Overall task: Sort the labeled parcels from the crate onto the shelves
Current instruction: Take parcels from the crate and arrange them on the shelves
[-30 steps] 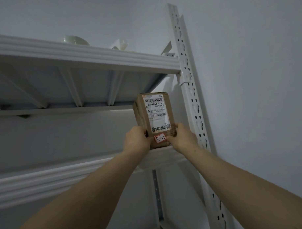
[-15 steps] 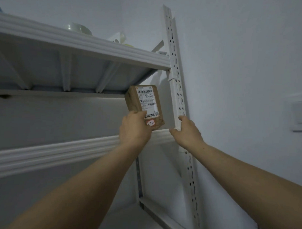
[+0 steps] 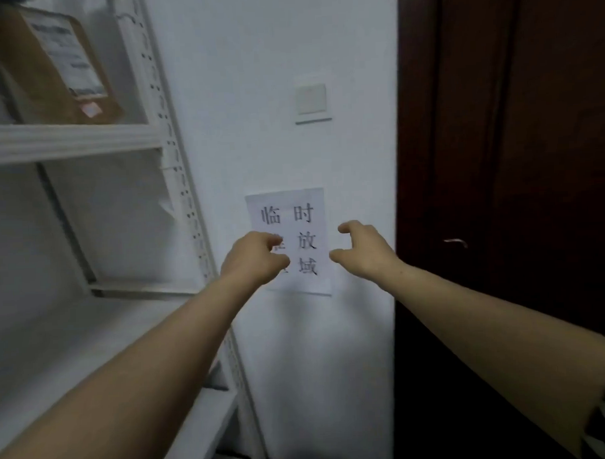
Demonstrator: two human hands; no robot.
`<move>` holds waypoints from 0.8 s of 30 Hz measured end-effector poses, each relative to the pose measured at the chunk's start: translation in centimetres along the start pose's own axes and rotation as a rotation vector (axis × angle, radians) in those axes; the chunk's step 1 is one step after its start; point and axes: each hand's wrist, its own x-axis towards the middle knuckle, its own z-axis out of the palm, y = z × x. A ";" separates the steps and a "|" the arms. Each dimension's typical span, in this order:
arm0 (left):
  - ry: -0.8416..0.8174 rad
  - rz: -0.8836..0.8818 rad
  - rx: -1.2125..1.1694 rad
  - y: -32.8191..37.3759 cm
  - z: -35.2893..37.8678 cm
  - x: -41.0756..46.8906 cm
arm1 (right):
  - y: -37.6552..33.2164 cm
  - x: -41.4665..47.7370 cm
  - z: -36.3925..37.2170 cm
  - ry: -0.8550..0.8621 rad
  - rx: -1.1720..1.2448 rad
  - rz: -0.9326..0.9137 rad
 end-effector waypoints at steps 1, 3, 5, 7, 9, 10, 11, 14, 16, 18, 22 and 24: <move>-0.060 0.029 0.002 1.3 2.1 -1.2 | 2.5 -2.0 -1.2 0.023 -0.020 0.058; -0.179 0.095 0.008 4.0 6.2 -3.7 | 7.2 -6.2 -4.1 0.064 -0.064 0.167; -0.292 0.155 0.009 7.2 10.2 -6.3 | 11.8 -10.9 -7.4 0.082 -0.090 0.271; -0.386 0.221 -0.001 11.1 13.8 -9.2 | 15.9 -16.3 -11.4 0.111 -0.133 0.368; -0.470 0.306 -0.023 15.8 17.2 -12.5 | 19.9 -22.2 -15.8 0.162 -0.176 0.471; -0.520 0.342 -0.045 18.4 19.0 -14.4 | 21.8 -25.3 -18.0 0.195 -0.189 0.524; -0.572 0.369 -0.070 21.0 20.9 -16.5 | 23.6 -28.6 -20.3 0.233 -0.204 0.578; -0.702 0.444 -0.129 28.8 26.7 -23.9 | 28.6 -38.7 -26.9 0.353 -0.237 0.734; -0.791 0.508 -0.158 33.7 30.1 -29.5 | 31.5 -45.5 -30.6 0.423 -0.228 0.842; -0.865 0.551 -0.186 38.2 33.0 -34.9 | 34.0 -52.0 -33.9 0.501 -0.233 0.935; -0.956 0.663 -0.206 45.5 36.9 -44.0 | 37.3 -62.8 -39.1 0.619 -0.209 1.070; -1.006 0.705 -0.202 48.6 38.4 -47.4 | 38.6 -66.7 -41.2 0.677 -0.191 1.120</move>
